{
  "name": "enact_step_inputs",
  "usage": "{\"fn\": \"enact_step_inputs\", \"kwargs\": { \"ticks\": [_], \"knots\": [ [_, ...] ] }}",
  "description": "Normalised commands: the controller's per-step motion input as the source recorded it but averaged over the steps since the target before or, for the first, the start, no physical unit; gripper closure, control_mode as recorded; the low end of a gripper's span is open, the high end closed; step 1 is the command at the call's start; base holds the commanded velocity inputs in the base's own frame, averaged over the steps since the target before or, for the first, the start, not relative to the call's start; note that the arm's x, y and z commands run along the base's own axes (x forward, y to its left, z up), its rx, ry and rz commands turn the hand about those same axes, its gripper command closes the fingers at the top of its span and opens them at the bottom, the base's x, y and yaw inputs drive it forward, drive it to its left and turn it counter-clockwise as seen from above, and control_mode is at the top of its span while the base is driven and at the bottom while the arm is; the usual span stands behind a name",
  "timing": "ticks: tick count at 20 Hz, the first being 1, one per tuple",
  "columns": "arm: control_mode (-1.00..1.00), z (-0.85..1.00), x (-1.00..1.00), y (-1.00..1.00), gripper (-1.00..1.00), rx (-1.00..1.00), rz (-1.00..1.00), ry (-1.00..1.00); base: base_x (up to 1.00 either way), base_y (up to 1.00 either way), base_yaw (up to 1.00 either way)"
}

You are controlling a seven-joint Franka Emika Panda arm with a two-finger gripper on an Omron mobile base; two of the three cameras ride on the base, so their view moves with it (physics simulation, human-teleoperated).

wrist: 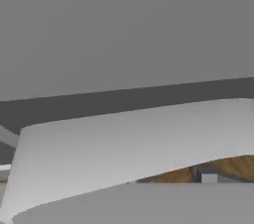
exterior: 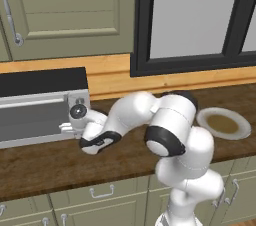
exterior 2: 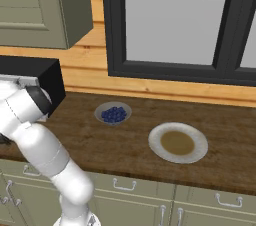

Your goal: Pick up the kebab skewer and baguette bread, and place them inside the toaster oven. Close the toaster oven door and start by setting the timer.

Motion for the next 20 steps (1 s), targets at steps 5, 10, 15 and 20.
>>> {"fn": "enact_step_inputs", "kwargs": {
  "ticks": [5,10,15,20],
  "knots": [
    [-1.0,-0.05,0.14,0.23,-1.0,-0.02,0.0,0.0,0.0,0.0,0.0],
    [-1.0,-0.2,0.0,0.02,-1.0,-0.02,-0.02,0.0,0.0,0.0,0.0],
    [-1.0,-0.2,0.0,-0.09,1.0,0.0,0.0,-0.02,0.0,0.0,0.0],
    [-1.0,-0.21,0.0,-0.08,1.0,0.0,-0.01,-0.03,0.0,0.0,0.0]
  ]
}}
